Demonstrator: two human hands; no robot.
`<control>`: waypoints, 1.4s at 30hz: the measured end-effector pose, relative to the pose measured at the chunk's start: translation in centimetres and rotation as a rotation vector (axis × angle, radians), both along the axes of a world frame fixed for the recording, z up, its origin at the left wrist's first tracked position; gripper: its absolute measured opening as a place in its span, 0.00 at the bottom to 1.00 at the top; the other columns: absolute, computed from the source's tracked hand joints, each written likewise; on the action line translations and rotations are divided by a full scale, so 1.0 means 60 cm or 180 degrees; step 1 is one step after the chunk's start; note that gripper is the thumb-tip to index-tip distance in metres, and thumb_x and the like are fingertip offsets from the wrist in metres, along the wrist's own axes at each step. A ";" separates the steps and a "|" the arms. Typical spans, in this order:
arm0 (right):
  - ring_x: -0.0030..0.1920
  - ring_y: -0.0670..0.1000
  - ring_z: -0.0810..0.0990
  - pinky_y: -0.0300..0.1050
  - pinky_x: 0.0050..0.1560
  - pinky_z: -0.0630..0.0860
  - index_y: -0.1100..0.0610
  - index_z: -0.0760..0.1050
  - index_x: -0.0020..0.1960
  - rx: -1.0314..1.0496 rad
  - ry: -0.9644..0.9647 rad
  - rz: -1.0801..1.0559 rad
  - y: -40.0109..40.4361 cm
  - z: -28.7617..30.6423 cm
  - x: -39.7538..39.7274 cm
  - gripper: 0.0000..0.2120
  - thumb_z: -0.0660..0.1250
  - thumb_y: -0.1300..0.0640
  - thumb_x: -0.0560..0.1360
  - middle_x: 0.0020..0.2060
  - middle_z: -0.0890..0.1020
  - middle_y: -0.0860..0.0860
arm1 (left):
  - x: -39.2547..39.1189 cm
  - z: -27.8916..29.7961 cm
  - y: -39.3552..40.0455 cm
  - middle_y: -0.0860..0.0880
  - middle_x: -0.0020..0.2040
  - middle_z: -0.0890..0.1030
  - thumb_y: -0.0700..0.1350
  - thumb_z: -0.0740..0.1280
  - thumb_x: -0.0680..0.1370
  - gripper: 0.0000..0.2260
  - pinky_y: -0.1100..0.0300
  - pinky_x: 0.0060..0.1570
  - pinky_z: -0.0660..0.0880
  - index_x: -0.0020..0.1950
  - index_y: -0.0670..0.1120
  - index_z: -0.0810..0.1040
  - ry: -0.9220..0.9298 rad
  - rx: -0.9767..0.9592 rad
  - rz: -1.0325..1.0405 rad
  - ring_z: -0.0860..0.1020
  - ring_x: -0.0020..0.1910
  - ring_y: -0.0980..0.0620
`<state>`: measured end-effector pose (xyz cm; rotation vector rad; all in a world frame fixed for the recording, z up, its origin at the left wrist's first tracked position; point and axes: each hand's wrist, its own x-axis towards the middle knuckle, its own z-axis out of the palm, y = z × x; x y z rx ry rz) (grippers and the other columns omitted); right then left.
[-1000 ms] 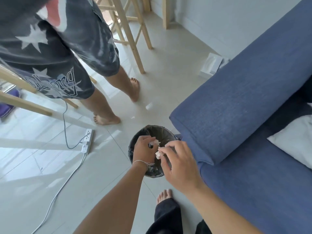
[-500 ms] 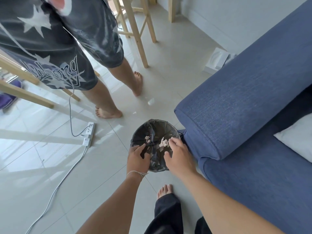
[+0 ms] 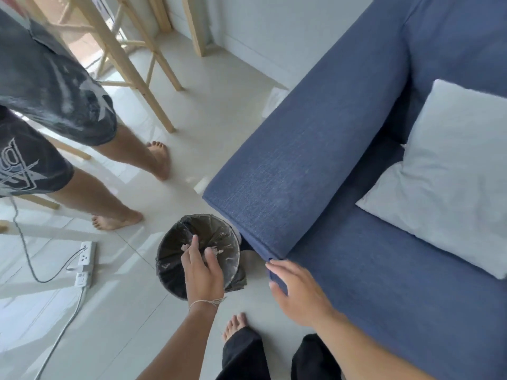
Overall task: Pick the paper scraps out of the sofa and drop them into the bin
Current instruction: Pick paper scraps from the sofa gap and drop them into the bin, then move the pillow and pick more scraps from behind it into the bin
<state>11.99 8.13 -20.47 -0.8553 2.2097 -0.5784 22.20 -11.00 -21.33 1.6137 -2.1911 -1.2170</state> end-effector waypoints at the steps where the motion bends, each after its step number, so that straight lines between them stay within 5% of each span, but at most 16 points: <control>1: 0.72 0.42 0.68 0.37 0.71 0.61 0.49 0.72 0.73 -0.0023 0.0023 -0.0223 0.020 0.002 -0.011 0.22 0.58 0.47 0.80 0.71 0.72 0.41 | -0.015 0.005 0.015 0.40 0.76 0.64 0.48 0.56 0.84 0.22 0.54 0.71 0.59 0.78 0.45 0.62 0.0022 -0.0059 -0.0067 0.60 0.77 0.45; 7: 0.69 0.44 0.69 0.39 0.69 0.65 0.49 0.71 0.74 0.0017 0.0302 -0.1361 0.170 0.033 -0.118 0.21 0.59 0.48 0.82 0.70 0.71 0.41 | -0.071 0.029 0.170 0.41 0.69 0.71 0.44 0.58 0.83 0.17 0.59 0.60 0.63 0.71 0.41 0.70 0.0042 -0.0001 -0.0412 0.70 0.65 0.45; 12: 0.72 0.48 0.69 0.49 0.69 0.70 0.50 0.70 0.74 0.0060 0.0586 -0.1958 0.307 0.054 -0.205 0.22 0.62 0.49 0.81 0.72 0.71 0.45 | -0.111 0.035 0.329 0.49 0.59 0.72 0.49 0.58 0.82 0.19 0.51 0.60 0.71 0.71 0.44 0.71 0.0175 0.0464 -0.0571 0.75 0.61 0.44; 16: 0.69 0.48 0.71 0.50 0.67 0.72 0.50 0.71 0.74 0.0034 0.0725 -0.2245 0.393 0.070 -0.258 0.21 0.63 0.50 0.81 0.71 0.71 0.44 | -0.241 0.068 0.407 0.55 0.66 0.69 0.50 0.56 0.83 0.19 0.64 0.60 0.63 0.75 0.49 0.66 0.0445 0.0544 -0.1053 0.70 0.62 0.65; 19: 0.68 0.49 0.72 0.49 0.67 0.72 0.49 0.70 0.74 0.0023 0.0797 -0.2431 0.445 0.078 -0.292 0.21 0.63 0.50 0.81 0.71 0.70 0.43 | -0.358 0.089 0.439 0.56 0.68 0.67 0.51 0.55 0.84 0.19 0.62 0.60 0.65 0.76 0.52 0.64 0.0596 0.0514 -0.1469 0.67 0.56 0.76; 22: 0.61 0.51 0.77 0.52 0.63 0.75 0.50 0.71 0.74 -0.0012 0.0820 -0.2510 0.479 0.077 -0.318 0.22 0.63 0.51 0.81 0.71 0.70 0.44 | -0.450 0.094 0.462 0.56 0.67 0.67 0.54 0.55 0.83 0.20 0.52 0.61 0.73 0.74 0.54 0.64 0.0531 0.0301 -0.1892 0.75 0.54 0.60; 25: 0.64 0.51 0.76 0.54 0.63 0.76 0.50 0.70 0.74 -0.0035 0.0813 -0.2596 0.499 0.072 -0.336 0.22 0.63 0.52 0.80 0.72 0.69 0.44 | -0.514 0.088 0.478 0.53 0.69 0.67 0.56 0.54 0.82 0.21 0.49 0.62 0.73 0.75 0.55 0.64 0.0559 0.0127 -0.2205 0.75 0.62 0.49; 32: 0.69 0.49 0.69 0.44 0.63 0.70 0.50 0.69 0.74 0.0065 0.1082 -0.2696 0.513 0.062 -0.402 0.22 0.63 0.52 0.80 0.70 0.70 0.45 | -0.593 0.044 0.457 0.49 0.68 0.69 0.55 0.55 0.82 0.22 0.47 0.59 0.74 0.76 0.56 0.60 0.0353 -0.0218 -0.2863 0.77 0.56 0.45; 37: 0.60 0.56 0.74 0.54 0.61 0.73 0.53 0.74 0.64 0.0112 0.1504 -0.2895 0.513 0.058 -0.443 0.17 0.66 0.49 0.77 0.58 0.74 0.51 | -0.627 0.031 0.430 0.47 0.76 0.62 0.58 0.56 0.81 0.28 0.46 0.63 0.72 0.79 0.54 0.53 0.0178 -0.0132 -0.3001 0.75 0.64 0.43; 42: 0.61 0.59 0.69 0.59 0.64 0.70 0.54 0.63 0.72 -0.0134 0.1645 -0.3737 0.523 0.062 -0.498 0.37 0.67 0.35 0.71 0.61 0.71 0.57 | -0.682 0.031 0.415 0.51 0.77 0.57 0.76 0.61 0.68 0.47 0.45 0.68 0.70 0.78 0.60 0.44 -0.0208 0.0216 -0.3174 0.71 0.69 0.44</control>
